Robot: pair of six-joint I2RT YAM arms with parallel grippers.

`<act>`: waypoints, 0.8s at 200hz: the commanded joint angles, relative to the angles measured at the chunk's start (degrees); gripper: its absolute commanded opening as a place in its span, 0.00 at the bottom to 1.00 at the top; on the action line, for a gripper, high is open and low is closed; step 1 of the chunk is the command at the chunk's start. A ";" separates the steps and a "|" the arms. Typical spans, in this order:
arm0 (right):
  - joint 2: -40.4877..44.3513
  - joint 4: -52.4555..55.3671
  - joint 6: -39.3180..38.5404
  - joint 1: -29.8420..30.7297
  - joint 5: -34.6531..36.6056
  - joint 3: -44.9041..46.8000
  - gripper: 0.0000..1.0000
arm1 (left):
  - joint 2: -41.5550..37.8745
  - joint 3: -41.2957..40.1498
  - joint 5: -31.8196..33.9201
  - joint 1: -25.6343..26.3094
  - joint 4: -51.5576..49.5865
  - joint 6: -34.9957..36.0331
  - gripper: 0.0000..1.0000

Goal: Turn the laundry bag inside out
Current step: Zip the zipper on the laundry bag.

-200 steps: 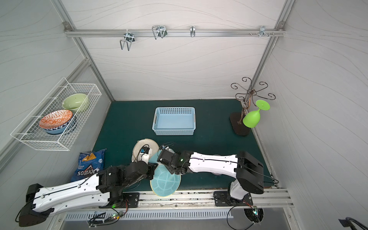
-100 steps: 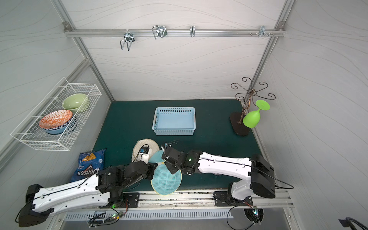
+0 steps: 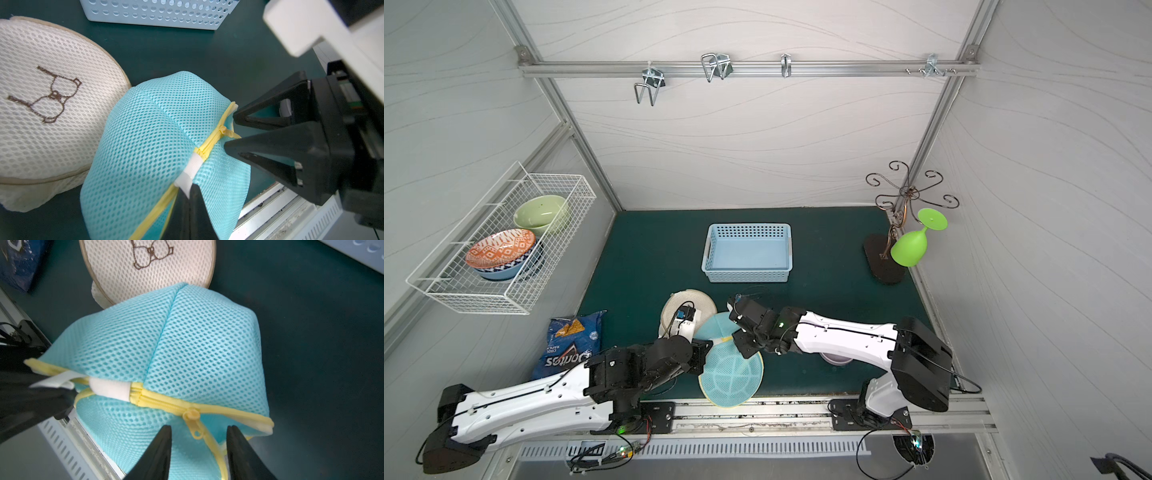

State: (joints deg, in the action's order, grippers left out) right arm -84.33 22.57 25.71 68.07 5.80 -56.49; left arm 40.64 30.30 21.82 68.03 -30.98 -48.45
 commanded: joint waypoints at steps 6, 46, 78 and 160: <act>0.70 -2.80 0.91 -1.41 -3.83 0.53 0.45 | 0.23 0.46 0.30 -0.09 2.70 -0.16 0.00; 0.01 -4.45 1.74 -2.08 -6.90 1.20 0.44 | 0.22 0.63 0.55 -0.09 2.64 -0.12 0.00; -0.91 -5.23 2.75 -2.23 -6.09 2.64 0.41 | 0.11 0.64 0.54 -0.09 2.67 -0.03 0.00; 2.98 -6.89 3.94 -4.38 -5.04 5.16 0.00 | -1.04 0.91 2.20 -0.27 0.59 -1.38 0.00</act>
State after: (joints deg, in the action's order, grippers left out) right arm -84.23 16.64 29.06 65.23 0.36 -52.47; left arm 40.62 30.30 22.20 68.03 -31.05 -48.66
